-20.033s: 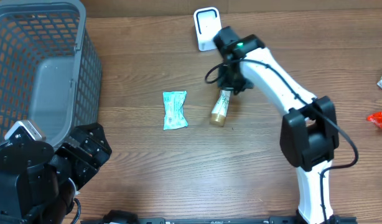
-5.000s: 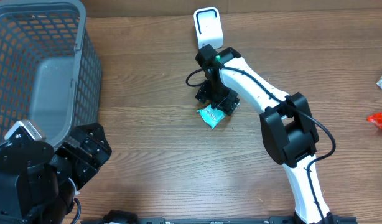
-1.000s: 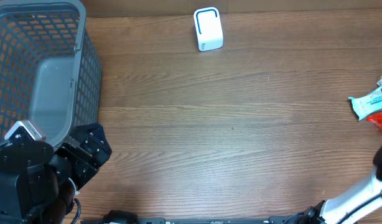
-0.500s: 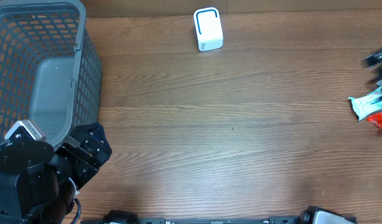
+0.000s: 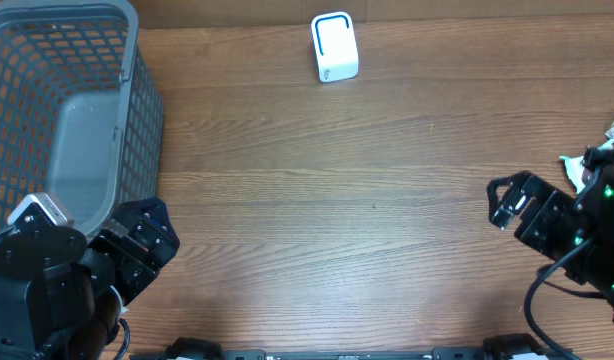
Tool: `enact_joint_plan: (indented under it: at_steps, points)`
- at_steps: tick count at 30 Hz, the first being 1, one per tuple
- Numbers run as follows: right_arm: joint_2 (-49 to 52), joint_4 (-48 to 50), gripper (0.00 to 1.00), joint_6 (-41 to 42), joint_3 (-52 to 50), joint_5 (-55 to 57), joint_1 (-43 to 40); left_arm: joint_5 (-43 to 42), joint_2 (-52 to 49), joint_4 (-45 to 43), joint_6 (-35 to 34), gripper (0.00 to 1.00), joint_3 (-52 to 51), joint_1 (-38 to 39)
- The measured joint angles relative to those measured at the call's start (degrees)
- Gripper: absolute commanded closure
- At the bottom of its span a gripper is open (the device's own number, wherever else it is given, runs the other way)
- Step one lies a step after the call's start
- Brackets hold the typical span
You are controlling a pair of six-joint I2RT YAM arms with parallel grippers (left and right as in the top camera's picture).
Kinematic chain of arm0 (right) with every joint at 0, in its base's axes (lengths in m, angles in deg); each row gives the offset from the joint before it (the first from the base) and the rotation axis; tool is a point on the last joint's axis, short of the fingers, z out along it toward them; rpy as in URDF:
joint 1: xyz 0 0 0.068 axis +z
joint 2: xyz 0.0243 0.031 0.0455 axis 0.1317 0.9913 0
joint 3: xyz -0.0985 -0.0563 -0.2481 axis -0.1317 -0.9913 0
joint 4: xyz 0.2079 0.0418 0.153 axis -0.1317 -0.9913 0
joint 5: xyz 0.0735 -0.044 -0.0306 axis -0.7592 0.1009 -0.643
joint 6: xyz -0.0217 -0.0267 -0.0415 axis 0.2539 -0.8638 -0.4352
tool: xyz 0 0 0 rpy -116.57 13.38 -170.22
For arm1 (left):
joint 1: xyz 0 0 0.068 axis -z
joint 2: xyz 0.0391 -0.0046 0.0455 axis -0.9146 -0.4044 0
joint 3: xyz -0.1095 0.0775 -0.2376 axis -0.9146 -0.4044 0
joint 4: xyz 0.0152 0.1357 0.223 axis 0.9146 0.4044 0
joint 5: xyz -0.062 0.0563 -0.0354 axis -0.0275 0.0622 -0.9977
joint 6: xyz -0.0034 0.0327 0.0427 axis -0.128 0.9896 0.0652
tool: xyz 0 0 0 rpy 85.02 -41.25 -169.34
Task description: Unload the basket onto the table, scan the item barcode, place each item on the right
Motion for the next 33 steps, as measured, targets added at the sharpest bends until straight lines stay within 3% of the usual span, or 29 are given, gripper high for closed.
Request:
enact_joint_plan:
  at_steps: [12,18,28,33]
  points:
    - [1.62,-9.62,0.0,-0.09,-0.2,2.23,0.26,0.02,0.0,0.0,0.0,0.01,0.0,0.0]
    - [1.33,-8.68,0.0,-0.66,-0.37,2.62,0.33,0.02,0.0,0.0,0.0,0.0,0.0,0.0]
    - [-6.6,3.82,0.0,-5.25,-13.09,2.6,0.74,0.02,0.0,-0.02,0.0,0.01,0.0,0.0]
    - [-17.51,19.02,0.0,-8.48,-25.33,2.27,0.72,0.02,0.0,0.0,0.0,0.01,0.0,0.0]
